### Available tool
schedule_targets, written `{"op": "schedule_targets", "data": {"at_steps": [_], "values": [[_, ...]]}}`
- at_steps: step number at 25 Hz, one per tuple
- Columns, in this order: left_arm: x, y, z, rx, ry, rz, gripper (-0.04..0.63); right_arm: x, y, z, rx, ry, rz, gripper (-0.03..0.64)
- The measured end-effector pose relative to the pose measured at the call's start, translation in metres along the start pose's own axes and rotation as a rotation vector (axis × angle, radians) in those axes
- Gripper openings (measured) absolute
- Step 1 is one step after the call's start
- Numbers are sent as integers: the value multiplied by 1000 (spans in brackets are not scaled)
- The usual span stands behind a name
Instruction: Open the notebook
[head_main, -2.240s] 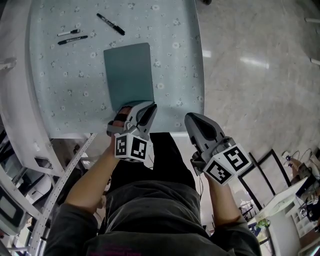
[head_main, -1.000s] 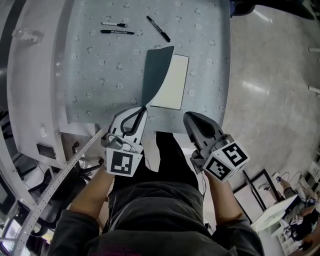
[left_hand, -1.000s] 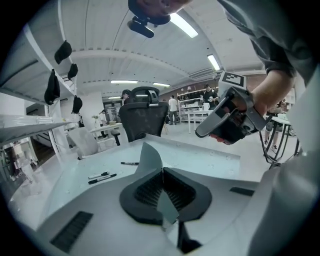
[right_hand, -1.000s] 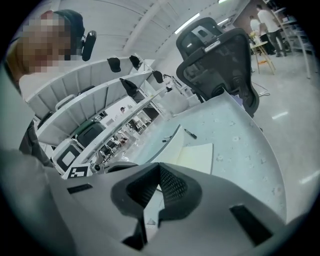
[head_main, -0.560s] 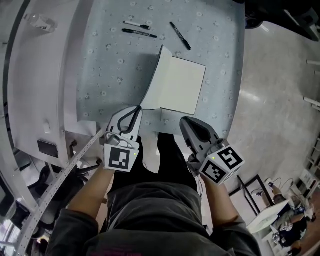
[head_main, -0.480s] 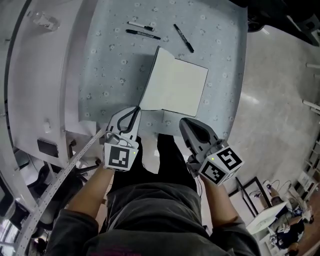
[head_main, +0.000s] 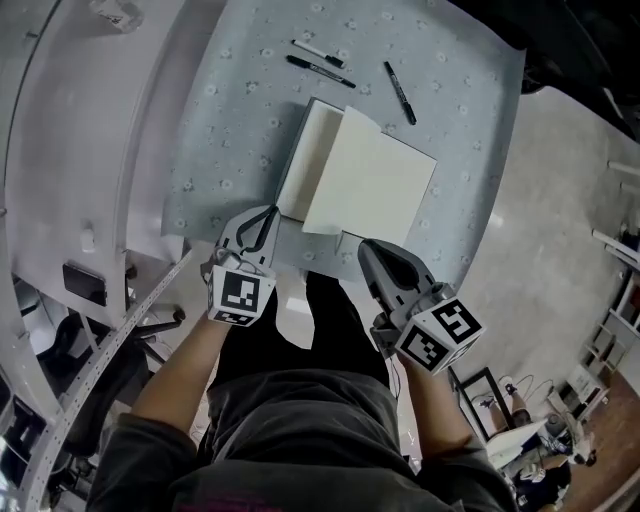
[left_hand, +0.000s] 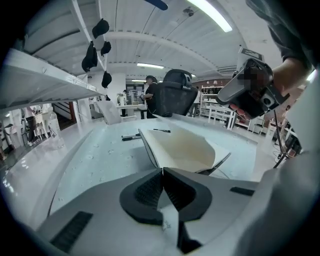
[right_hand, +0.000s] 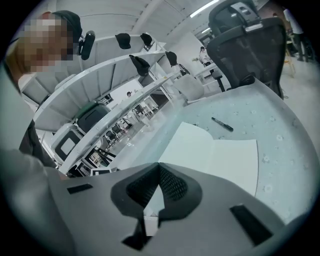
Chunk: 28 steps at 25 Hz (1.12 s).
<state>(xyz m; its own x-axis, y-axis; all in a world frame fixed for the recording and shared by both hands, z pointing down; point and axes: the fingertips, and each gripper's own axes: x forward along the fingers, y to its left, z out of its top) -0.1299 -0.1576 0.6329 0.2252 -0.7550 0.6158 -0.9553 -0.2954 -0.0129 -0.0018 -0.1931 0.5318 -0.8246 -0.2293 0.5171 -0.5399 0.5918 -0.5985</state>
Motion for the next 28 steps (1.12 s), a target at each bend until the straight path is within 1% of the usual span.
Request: {"op": "schedule_targets", "data": {"at_steps": [6, 13, 18, 23, 26, 28], "values": [[14, 12, -30, -40, 54, 12, 6, 10, -6, -6, -1, 41, -15, 3], [23, 16, -45, -41, 91, 26, 17, 19, -15, -10, 7, 62, -26, 3], [21, 23, -53, -50, 120, 52, 26, 26, -15, -11, 11, 70, -21, 3], [8, 31, -53, -58, 111, 60, 26, 29, -8, -7, 7, 61, -21, 3], [1, 37, -42, -54, 92, 64, 26, 29, -2, 0, -2, 46, -21, 3], [-6, 40, -29, -52, 65, 65, 26, 28, 3, 5, -9, 34, -21, 3]]}}
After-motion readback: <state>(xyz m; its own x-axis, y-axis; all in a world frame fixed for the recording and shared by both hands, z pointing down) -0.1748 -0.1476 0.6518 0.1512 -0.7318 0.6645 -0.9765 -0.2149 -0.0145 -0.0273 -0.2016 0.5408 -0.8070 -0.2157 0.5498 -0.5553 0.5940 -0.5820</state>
